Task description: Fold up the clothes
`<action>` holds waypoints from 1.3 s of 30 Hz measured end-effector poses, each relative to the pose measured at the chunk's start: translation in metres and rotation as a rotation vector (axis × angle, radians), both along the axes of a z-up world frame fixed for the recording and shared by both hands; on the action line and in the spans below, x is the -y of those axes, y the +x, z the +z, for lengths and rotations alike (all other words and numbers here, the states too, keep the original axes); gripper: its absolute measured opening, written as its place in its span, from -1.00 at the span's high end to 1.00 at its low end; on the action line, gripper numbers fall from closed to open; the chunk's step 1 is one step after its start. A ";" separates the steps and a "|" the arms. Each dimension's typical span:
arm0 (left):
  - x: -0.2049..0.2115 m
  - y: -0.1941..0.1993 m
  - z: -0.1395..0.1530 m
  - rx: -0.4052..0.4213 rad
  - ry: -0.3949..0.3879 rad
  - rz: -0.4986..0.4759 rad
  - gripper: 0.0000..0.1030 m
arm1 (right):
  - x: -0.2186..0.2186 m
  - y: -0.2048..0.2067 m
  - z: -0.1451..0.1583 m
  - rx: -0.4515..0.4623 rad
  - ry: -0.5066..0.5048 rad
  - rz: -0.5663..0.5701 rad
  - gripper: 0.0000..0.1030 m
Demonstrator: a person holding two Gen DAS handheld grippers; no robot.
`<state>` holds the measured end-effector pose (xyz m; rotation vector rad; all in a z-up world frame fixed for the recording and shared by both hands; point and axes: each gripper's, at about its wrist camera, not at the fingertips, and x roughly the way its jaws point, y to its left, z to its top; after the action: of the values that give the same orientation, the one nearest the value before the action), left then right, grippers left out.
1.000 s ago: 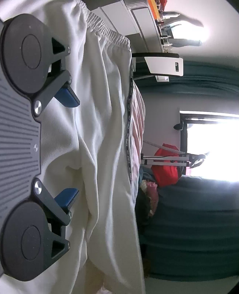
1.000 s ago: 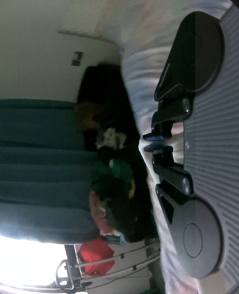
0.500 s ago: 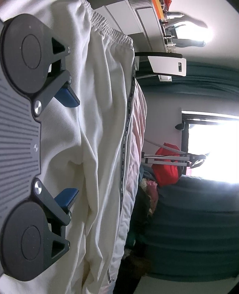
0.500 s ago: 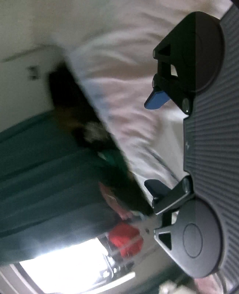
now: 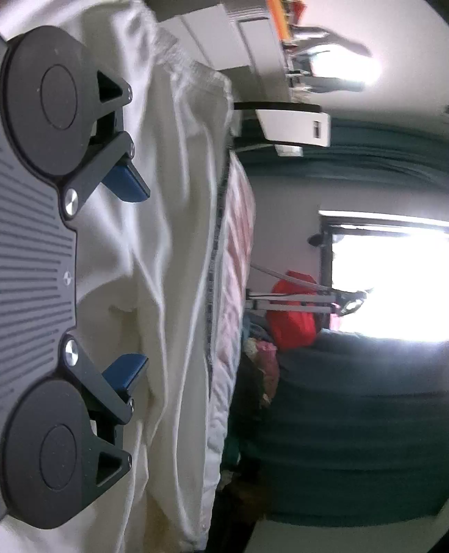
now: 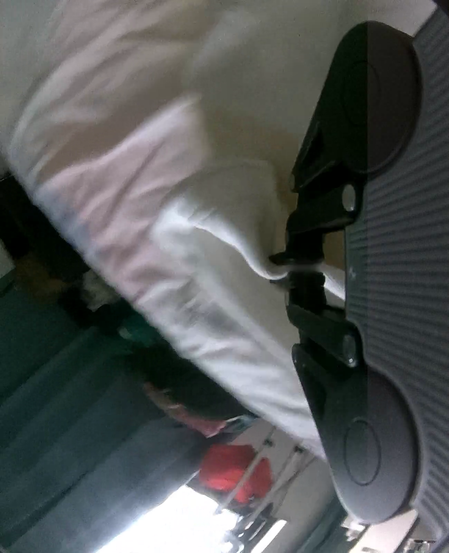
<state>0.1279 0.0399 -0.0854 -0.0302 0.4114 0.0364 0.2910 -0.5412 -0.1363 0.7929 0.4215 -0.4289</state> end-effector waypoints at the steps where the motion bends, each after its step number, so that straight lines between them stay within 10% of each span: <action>1: 0.000 0.001 0.000 -0.002 -0.005 -0.002 -0.86 | -0.004 0.003 0.018 0.051 -0.050 0.012 0.87; 7: -0.002 0.004 -0.001 -0.026 -0.036 -0.021 -0.86 | -0.013 -0.005 0.061 0.198 -0.261 0.035 0.88; 13: -0.008 -0.008 0.006 -0.019 -0.061 -0.038 -0.86 | 0.015 -0.055 -0.035 -0.029 -0.143 -0.012 0.87; 18: -0.007 -0.014 0.011 -0.017 -0.057 -0.028 -0.86 | 0.012 -0.068 -0.058 -0.064 -0.146 0.011 0.80; 22: -0.003 -0.018 0.016 -0.022 -0.060 -0.022 -0.86 | 0.003 -0.073 -0.041 -0.100 -0.204 0.050 0.43; 24: -0.001 -0.023 0.021 -0.021 -0.070 -0.033 -0.86 | -0.009 -0.080 -0.027 -0.088 -0.262 0.088 -0.61; 25: 0.000 -0.025 0.023 -0.021 -0.074 -0.038 -0.86 | -0.018 -0.085 -0.018 -0.072 -0.304 0.106 -0.72; 39: 0.030 -0.107 0.070 0.096 0.012 -0.124 -0.90 | -0.169 -0.234 0.097 0.124 -0.467 0.417 -0.67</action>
<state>0.0214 0.0103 -0.0151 0.0055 0.3160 -0.0841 0.0569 -0.3726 -0.0389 0.2628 0.3410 -0.0771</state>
